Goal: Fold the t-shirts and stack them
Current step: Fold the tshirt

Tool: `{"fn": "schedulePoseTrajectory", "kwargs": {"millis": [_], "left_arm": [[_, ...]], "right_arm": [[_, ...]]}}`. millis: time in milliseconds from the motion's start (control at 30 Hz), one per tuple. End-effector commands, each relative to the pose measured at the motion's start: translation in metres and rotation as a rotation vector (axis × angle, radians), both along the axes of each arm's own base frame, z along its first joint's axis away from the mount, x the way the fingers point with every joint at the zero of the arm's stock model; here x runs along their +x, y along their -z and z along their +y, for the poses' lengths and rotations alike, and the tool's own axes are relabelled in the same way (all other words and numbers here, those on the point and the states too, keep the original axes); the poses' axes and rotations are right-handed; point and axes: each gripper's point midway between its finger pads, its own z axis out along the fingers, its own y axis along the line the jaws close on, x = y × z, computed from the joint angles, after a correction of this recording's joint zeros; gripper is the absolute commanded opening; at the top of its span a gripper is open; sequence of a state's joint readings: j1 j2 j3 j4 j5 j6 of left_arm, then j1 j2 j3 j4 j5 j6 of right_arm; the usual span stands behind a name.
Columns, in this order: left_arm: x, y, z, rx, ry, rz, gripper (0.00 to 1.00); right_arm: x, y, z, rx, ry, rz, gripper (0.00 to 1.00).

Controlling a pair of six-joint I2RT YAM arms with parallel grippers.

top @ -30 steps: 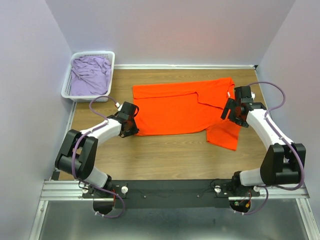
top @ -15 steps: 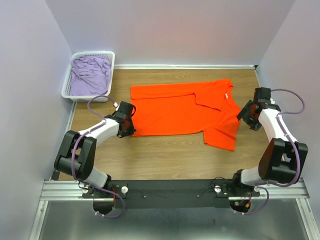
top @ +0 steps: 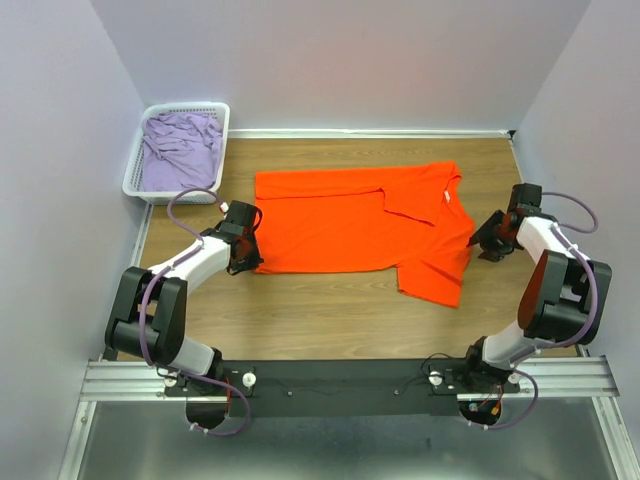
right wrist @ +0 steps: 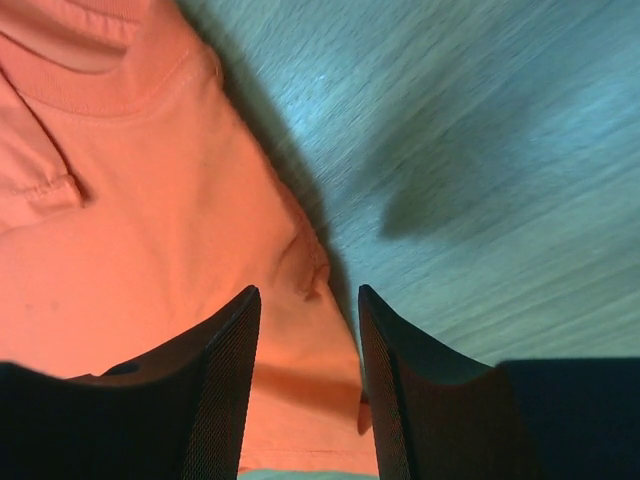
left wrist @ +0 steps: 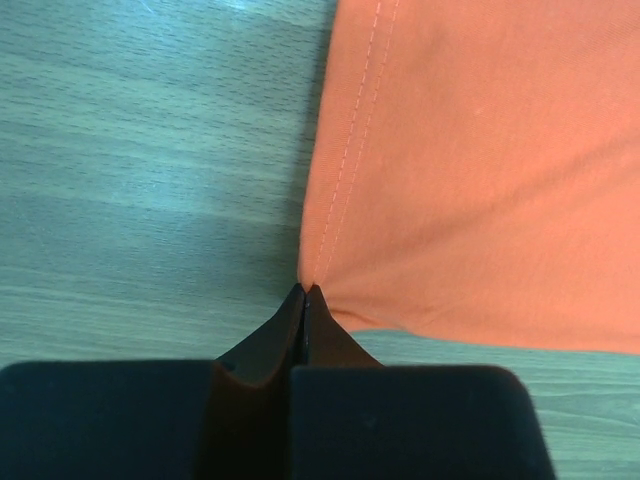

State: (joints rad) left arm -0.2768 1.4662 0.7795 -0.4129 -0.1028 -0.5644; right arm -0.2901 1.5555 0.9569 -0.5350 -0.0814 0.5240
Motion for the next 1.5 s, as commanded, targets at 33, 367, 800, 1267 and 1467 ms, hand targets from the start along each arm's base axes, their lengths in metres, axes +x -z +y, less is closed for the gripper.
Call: {"fn": "schedulePoseTrajectory", "kwargs": {"millis": [33,367,800,1267,1467], "left_arm": [[-0.002,-0.002,0.000,-0.011,0.022,-0.006,0.00],[-0.006,0.000,0.001,-0.013,0.017,0.001,0.00],[-0.009,-0.007,0.002,-0.027,0.029,0.017,0.00],[0.017,-0.033,-0.003,-0.069,0.091,-0.010,0.00],[0.037,-0.042,0.004,-0.061,0.101,-0.023,0.00]], "right_arm": [[0.002,0.018,0.015,0.098,-0.022,-0.015,0.51],[-0.005,0.039,0.018,0.117,-0.006,0.023,0.50],[-0.031,0.036,0.017,0.102,0.051,0.099,0.01],[-0.007,-0.010,0.010,0.088,-0.005,0.074,0.01],[0.011,-0.015,0.012,0.125,-0.031,0.060,0.01]]}}
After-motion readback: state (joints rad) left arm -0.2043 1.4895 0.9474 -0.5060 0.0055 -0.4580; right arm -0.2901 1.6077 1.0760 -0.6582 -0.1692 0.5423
